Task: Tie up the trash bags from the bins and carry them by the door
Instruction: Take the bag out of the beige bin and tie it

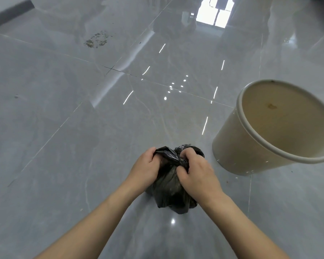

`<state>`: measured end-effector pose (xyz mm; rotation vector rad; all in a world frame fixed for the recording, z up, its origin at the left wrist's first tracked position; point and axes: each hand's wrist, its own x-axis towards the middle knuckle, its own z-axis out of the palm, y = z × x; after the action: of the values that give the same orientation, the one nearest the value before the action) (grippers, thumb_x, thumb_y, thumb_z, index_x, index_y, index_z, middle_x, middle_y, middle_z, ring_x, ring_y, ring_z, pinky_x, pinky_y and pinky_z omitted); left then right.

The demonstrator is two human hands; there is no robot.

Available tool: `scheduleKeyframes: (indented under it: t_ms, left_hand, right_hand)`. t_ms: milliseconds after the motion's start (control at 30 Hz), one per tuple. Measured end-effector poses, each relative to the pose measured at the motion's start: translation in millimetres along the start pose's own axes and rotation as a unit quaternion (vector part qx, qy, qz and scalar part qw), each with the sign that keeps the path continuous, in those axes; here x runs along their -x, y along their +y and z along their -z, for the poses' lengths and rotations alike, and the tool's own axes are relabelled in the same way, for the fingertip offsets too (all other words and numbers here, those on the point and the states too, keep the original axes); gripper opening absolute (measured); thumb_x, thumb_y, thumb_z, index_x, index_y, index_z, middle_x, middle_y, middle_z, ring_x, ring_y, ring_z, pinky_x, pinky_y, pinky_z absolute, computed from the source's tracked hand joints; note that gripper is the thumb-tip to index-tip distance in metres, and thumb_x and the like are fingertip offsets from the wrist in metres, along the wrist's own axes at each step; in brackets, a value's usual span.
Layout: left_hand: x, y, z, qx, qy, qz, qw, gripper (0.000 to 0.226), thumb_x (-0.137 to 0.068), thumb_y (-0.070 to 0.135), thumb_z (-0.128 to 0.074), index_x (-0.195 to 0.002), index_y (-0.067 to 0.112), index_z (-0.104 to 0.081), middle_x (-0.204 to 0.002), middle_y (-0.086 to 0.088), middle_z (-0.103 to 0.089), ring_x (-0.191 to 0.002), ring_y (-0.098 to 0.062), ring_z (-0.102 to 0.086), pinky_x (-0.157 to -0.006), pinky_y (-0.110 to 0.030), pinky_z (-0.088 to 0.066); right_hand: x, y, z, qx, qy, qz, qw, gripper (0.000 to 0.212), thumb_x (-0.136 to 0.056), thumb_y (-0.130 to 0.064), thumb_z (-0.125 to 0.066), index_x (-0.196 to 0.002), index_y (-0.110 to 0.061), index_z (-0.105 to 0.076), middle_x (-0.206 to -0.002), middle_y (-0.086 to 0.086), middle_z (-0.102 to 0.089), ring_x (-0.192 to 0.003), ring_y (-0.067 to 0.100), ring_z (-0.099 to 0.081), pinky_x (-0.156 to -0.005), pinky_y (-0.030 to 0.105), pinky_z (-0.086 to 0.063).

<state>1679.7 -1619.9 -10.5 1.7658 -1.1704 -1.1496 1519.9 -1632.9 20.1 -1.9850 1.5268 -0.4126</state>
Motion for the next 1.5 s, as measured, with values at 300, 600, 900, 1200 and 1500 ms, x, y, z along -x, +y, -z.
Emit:
scheduleKeyframes:
  t_ms: [300, 600, 900, 1200, 1500]
  left_hand:
    - [-5.0, 7.5, -5.6, 0.13, -0.033, -0.005, 0.991, 0.026, -0.101, 0.017, -0.044, -0.114, 0.019, -0.066, -0.111, 0.01, -0.067, -0.1, 0.011, -0.057, -0.08, -0.002, -0.04]
    - [-22.5, 10.6, -32.9, 0.062, -0.046, 0.043, 0.996, 0.021, -0.097, 0.017, -0.039, -0.095, 0.006, -0.057, -0.077, -0.001, -0.06, -0.071, -0.014, -0.055, -0.071, -0.033, -0.044]
    - [-34.1, 13.9, -33.4, -0.119, -0.114, 0.073, 0.984, 0.018, -0.089, 0.019, -0.047, -0.075, 0.012, -0.053, -0.073, -0.008, -0.058, -0.069, -0.021, -0.05, -0.064, -0.036, -0.04]
    - [4.6, 2.9, -8.7, -0.2, -0.097, -0.08, 0.972, 0.038, -0.068, 0.061, -0.054, -0.101, 0.042, -0.046, -0.103, 0.022, -0.045, -0.103, 0.017, -0.028, -0.101, -0.033, -0.022]
    - [2.8, 3.2, -14.1, -0.354, -0.006, -0.241, 0.904, 0.012, -0.081, 0.037, -0.046, -0.081, 0.027, -0.052, -0.101, 0.014, -0.052, -0.108, -0.012, -0.042, -0.114, -0.053, -0.004]
  right_hand:
    - [12.6, 9.3, -7.1, 0.17, 0.079, 0.076, 0.979, 0.006, -0.071, -0.01, -0.067, -0.073, -0.013, -0.061, -0.108, 0.01, -0.053, -0.104, 0.031, -0.042, -0.087, 0.045, -0.043]
    - [7.2, 18.2, 3.5, 0.143, 0.047, 0.066, 0.986, 0.016, -0.082, -0.001, -0.061, -0.094, -0.011, -0.063, -0.082, 0.004, -0.058, -0.059, 0.031, -0.056, -0.047, 0.035, -0.042]
    - [11.6, 28.3, 8.9, 0.149, 0.06, 0.157, 0.974, 0.031, -0.077, 0.003, -0.067, -0.106, -0.009, -0.069, -0.099, 0.008, -0.063, -0.087, 0.031, -0.058, -0.071, 0.039, -0.054]
    - [-3.7, 22.1, 32.0, -0.252, -0.094, -0.186, 0.945, 0.015, -0.082, -0.013, -0.058, -0.069, -0.008, -0.056, -0.062, 0.0, -0.048, -0.052, 0.014, -0.045, -0.049, 0.026, -0.036]
    - [3.1, 30.9, 38.8, -0.469, -0.19, -0.258, 0.823, 0.014, -0.086, -0.014, -0.057, -0.09, -0.004, -0.064, -0.073, 0.01, -0.062, -0.058, 0.017, -0.058, -0.048, 0.022, -0.041]
